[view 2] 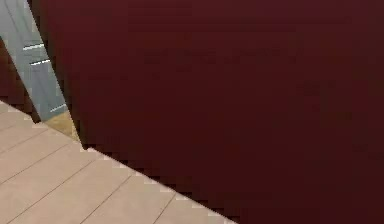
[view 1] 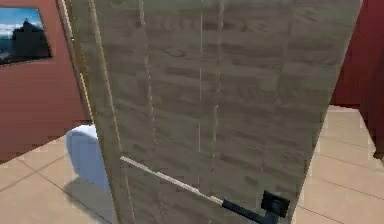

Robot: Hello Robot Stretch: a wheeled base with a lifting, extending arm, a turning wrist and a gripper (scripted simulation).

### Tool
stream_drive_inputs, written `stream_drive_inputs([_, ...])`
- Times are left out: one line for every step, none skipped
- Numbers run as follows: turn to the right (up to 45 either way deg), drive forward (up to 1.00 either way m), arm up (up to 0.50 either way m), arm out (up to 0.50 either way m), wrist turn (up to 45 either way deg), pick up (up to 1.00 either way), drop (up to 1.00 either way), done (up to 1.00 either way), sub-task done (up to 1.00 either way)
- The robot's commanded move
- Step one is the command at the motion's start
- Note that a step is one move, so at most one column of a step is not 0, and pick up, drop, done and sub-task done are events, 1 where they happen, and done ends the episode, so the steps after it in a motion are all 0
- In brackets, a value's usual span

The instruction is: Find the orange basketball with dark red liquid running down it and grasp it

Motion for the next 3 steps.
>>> stream_drive_inputs([45.0, 0.00, 0.00, 0.00, 0.0, 0.00, 0.00, 0.00, 0.00])
stream_drive_inputs([39.0, 0.00, 0.00, 0.00, 0.0, 0.00, 0.00, 0.00, 0.00])
stream_drive_inputs([0.0, 0.50, 0.00, 0.00, 0.0, 0.00, 0.00, 0.00, 0.00])
